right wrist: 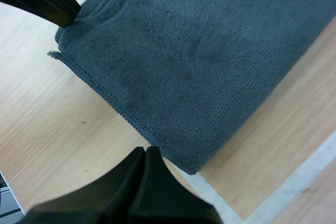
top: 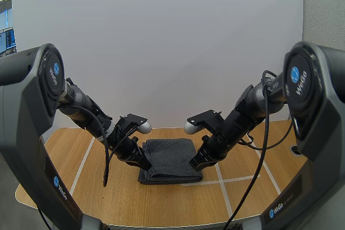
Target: Fold the towel
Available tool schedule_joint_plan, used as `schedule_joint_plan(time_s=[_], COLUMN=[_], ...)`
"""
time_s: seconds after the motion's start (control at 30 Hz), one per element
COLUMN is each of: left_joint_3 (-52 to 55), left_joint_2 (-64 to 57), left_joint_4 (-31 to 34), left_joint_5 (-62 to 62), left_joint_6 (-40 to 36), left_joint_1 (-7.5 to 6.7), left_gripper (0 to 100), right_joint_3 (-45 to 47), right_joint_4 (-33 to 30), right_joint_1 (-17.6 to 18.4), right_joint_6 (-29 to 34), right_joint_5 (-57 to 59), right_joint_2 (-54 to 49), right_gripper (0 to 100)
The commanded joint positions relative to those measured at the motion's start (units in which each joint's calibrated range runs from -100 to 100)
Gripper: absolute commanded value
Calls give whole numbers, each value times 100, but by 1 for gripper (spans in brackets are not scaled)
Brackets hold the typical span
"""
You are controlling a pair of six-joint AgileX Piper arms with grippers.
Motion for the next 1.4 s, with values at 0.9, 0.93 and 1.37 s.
schedule_joint_plan(time_s=[0.9, 0.93, 1.37], left_joint_3=[-302, -404, -2505], left_joint_2=[-711, -777, 702], left_joint_4=[-399, -399, -412], left_joint_5=[-667, -731, -460], left_joint_6=[112, 54, -547], left_joint_1=[-23, -23, -23], left_gripper=[0, 0, 0], right_joint_3=[-226, -326, -2369], right_joint_4=[367, 379, 987], right_joint_1=[-28, -28, -28], right_joint_6=[-526, -526, -411], right_joint_5=[125, 125, -307], right_joint_2=[-106, -149, 1340], right_gripper=[0, 0, 0])
